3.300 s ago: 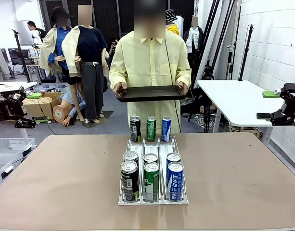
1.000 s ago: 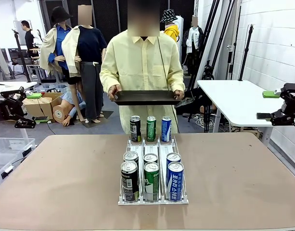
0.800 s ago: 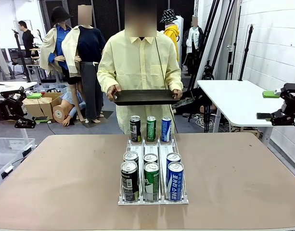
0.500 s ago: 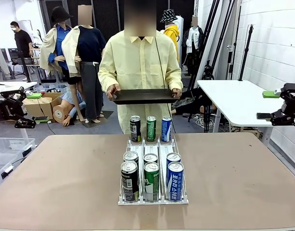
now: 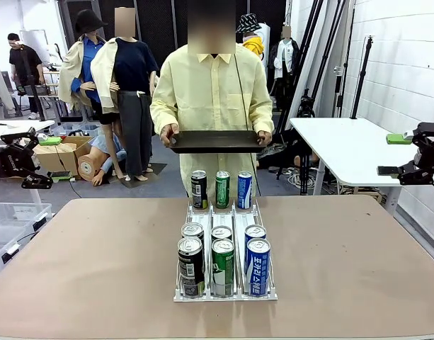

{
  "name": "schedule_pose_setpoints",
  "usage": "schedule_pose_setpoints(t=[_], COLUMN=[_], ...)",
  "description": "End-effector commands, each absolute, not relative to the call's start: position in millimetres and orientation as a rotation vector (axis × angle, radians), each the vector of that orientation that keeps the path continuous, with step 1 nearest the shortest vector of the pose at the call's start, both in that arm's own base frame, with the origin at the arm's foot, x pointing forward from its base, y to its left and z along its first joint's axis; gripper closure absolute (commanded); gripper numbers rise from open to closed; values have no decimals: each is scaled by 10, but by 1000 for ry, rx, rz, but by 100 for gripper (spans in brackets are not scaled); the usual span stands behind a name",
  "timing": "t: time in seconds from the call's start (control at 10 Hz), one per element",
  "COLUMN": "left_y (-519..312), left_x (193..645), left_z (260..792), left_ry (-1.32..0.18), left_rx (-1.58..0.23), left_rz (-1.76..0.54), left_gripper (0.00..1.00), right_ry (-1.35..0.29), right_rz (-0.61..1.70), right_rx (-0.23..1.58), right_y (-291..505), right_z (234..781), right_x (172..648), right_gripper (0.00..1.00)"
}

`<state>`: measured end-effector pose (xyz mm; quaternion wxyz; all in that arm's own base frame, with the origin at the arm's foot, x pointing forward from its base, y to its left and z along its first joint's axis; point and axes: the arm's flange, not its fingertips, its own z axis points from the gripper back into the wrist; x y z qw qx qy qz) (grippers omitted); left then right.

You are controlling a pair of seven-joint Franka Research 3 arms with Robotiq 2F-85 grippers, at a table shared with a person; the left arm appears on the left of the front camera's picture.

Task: Retrieve and hand over the desired beverage to the person.
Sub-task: Pick up a can of the same type that the person held from the Automatic Can Dispenser.

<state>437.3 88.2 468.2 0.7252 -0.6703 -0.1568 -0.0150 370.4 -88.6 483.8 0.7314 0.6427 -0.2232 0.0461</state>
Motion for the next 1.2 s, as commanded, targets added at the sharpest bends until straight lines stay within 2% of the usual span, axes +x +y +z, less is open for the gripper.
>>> schedule_pose_setpoints(t=[0.0,1.1], left_y=[892,892], left_x=[4367,4367], left_z=[4697,4697], left_ry=[-343,-343], left_rx=[-1482,-1482], left_rz=[-25,-25], left_gripper=[0,0], right_ry=[-481,-481], right_rz=[98,98], right_rx=[1424,1424], right_y=[-887,-887], right_z=[4841,4841], right_x=[3701,3701], right_gripper=[0,0])
